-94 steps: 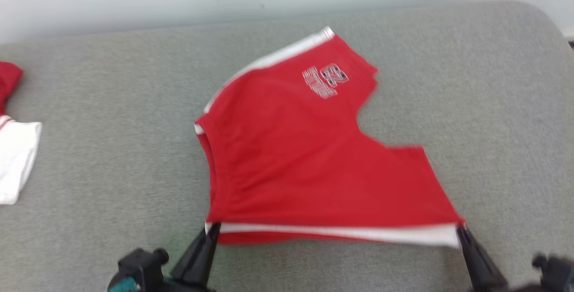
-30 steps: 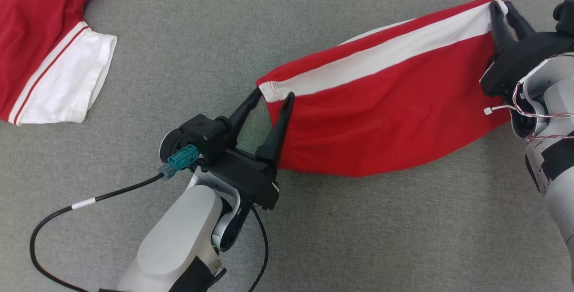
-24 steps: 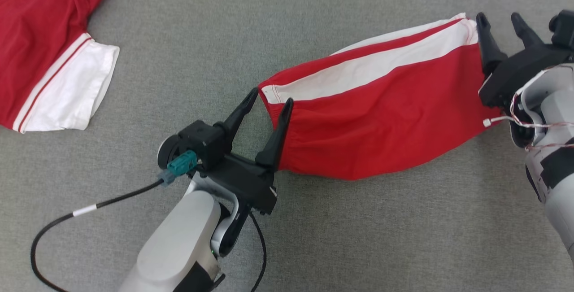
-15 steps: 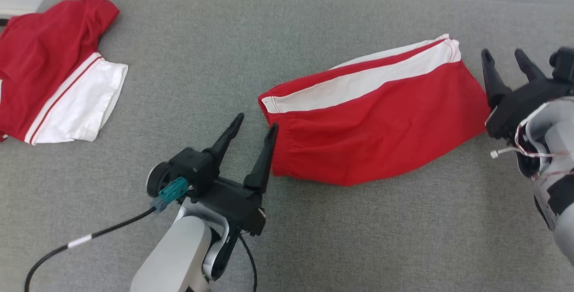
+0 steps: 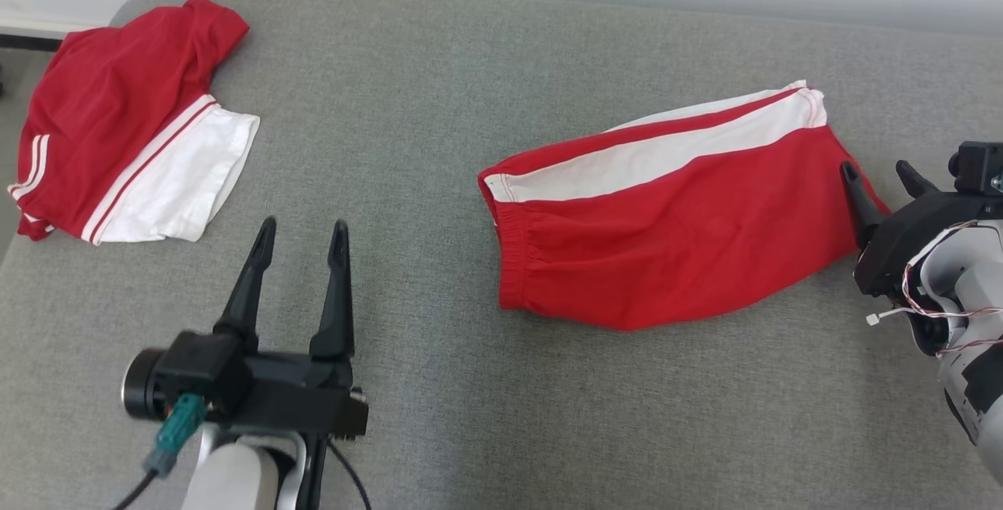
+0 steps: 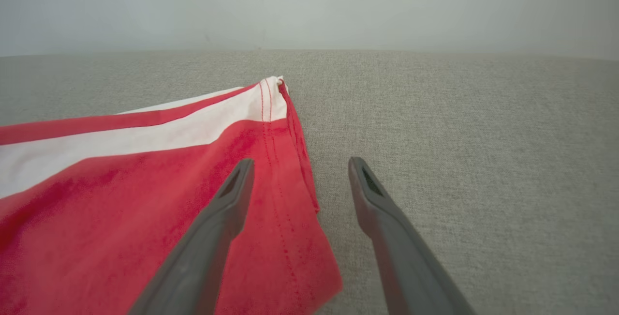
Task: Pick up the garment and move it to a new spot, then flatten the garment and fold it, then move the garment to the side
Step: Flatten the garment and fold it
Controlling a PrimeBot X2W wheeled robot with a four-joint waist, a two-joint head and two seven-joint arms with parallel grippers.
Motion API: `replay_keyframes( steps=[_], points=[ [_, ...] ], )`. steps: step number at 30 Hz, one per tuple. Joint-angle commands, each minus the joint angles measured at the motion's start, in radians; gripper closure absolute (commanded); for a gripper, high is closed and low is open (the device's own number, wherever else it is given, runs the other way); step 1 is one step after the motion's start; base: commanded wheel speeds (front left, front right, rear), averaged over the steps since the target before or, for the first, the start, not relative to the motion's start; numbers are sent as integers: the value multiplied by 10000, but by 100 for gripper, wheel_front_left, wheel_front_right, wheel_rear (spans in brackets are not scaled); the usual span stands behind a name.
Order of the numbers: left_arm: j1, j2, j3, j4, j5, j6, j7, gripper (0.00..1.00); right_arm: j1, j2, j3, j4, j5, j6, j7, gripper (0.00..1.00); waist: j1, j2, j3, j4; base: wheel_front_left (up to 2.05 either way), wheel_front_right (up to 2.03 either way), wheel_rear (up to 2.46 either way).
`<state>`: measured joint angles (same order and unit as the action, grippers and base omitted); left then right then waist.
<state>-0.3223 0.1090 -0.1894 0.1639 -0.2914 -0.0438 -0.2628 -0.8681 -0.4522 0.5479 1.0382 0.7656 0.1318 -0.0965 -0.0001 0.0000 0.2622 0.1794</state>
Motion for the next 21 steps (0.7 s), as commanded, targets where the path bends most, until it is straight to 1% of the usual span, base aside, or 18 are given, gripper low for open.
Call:
replay_keyframes(
  steps=[1, 3, 8, 13, 14, 15, 16, 17, 18, 21],
  points=[
    [324, -80, 128, -79, 206, 8, -28, 0, -92, 18, 56, 85, 59, -18, 62, 0, 1, 0, 75, 73, 0, 0, 0],
    [508, -122, 376, -207, 494, -51, -30, 0, -220, 29, 139, 241, 22, -19, 136, 0, 1, 0, 137, 136, 0, 0, 0],
    [841, -361, 873, -300, 739, -233, -30, 0, -516, 123, 325, 788, -97, -18, 428, 0, 1, 0, 272, 314, 0, 0, 0],
    [900, -513, 1083, -246, 898, -409, -30, 0, -671, 217, 488, 1251, -2, -18, 968, 0, 1, 0, 330, 405, 0, 0, 0],
    [899, -526, 1106, -226, 930, -425, -30, 0, -656, 245, 527, 1325, 31, -18, 1069, 8, 1, 0, 328, 409, 0, 0, 0],
    [901, -536, 1130, -205, 945, -434, -30, 0, -630, 282, 544, 1362, 82, -19, 1161, 51, 1, 0, 320, 405, 0, 0, 0],
    [904, -547, 1152, -189, 954, -462, -30, 0, -629, 303, 566, 1381, 118, -18, 1200, 76, 1, 0, 310, 395, 0, 0, 0],
    [910, -561, 1178, -170, 960, -482, -30, 0, -632, 308, 588, 1379, 145, -18, 1229, 97, 1, 0, 293, 372, 0, 0, 0],
    [920, -572, 1200, -149, 956, -499, -30, 0, -627, 285, 602, 1382, 194, -19, 1248, 100, 1, 0, 277, 343, 0, 0, 0],
    [959, -587, 1271, -109, 956, -511, -30, 0, -575, 194, 514, 1375, 364, -19, 1103, 100, 1, 0, 183, 220, 0, 0, 0]
  ],
)
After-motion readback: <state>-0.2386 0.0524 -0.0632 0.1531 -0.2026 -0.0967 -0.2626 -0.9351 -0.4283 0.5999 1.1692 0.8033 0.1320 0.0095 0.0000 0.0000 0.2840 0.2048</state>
